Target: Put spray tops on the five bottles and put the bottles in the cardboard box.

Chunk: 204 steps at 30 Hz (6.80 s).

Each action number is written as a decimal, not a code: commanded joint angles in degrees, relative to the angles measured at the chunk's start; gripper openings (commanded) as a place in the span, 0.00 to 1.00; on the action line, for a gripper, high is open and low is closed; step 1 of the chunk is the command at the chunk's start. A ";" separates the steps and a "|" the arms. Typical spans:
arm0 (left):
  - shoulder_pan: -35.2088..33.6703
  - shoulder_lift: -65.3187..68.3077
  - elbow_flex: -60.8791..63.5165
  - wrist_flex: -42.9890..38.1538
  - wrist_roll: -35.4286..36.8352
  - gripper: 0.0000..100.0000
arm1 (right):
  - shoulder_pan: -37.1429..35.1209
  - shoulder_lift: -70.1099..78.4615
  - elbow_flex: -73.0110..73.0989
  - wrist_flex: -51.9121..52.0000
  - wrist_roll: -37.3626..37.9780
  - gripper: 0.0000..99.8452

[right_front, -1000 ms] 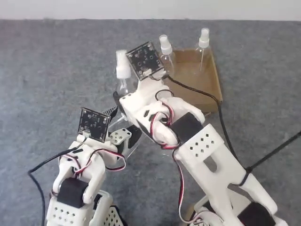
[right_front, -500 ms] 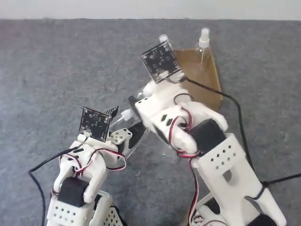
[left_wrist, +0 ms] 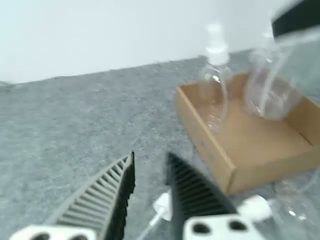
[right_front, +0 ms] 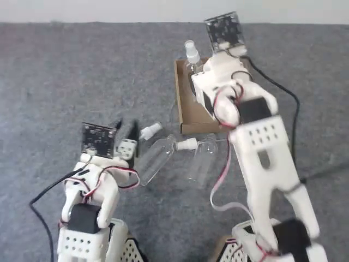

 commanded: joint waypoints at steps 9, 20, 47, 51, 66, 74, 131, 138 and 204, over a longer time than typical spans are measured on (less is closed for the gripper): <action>-4.75 -0.26 -0.66 -2.20 3.25 0.01 | 1.01 15.43 -3.87 -13.41 1.76 0.01; -4.57 -0.26 -0.66 -2.20 3.25 0.01 | 0.92 23.25 -3.87 -18.24 -3.52 0.01; -4.84 -0.62 -0.75 -2.02 3.25 0.01 | 0.31 25.36 4.84 -26.68 -3.96 0.01; -4.84 -0.62 -0.75 -1.93 3.25 0.01 | 0.40 27.30 4.75 -26.68 -3.96 0.01; -4.84 -0.62 -0.75 -2.11 3.25 0.01 | -1.80 28.00 4.84 -26.59 -3.60 0.01; -4.84 -0.62 -0.75 -2.11 3.25 0.01 | -2.42 28.09 4.92 -26.07 -3.69 0.14; -4.84 -0.53 -0.66 -1.93 3.25 0.01 | -19.21 -2.42 14.68 22.29 -29.01 0.36; -4.84 -0.53 -0.57 -2.02 3.25 0.01 | -19.56 -2.59 28.92 9.63 -35.43 0.36; 2.55 105.23 -70.90 16.70 -22.59 0.16 | 57.71 -2.07 36.84 -0.48 52.22 0.01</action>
